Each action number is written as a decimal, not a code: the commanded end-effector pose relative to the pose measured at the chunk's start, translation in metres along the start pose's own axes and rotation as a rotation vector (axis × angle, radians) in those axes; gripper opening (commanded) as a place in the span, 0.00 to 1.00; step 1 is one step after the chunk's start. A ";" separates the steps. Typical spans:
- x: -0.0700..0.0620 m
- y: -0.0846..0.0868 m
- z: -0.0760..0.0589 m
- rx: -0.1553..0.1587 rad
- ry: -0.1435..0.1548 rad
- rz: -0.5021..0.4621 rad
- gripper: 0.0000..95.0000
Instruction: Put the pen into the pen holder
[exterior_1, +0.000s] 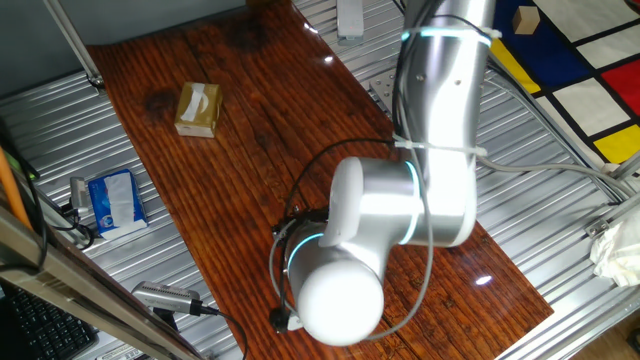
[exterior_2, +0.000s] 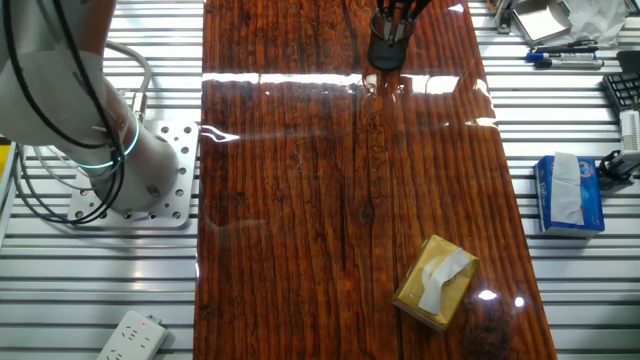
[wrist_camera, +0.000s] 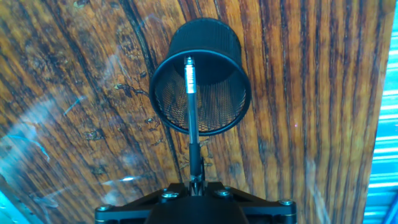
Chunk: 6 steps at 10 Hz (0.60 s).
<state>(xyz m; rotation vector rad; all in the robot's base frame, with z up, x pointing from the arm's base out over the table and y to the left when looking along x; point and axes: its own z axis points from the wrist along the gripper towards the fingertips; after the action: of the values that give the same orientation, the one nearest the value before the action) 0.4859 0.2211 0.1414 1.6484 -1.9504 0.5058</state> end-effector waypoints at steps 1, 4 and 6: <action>0.000 0.001 0.000 0.003 0.002 0.005 0.00; -0.001 0.002 0.003 0.003 0.014 0.013 0.00; -0.002 0.002 0.005 0.006 0.014 0.012 0.00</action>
<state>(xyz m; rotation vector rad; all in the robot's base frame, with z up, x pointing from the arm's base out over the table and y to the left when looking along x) 0.4836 0.2202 0.1362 1.6341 -1.9502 0.5278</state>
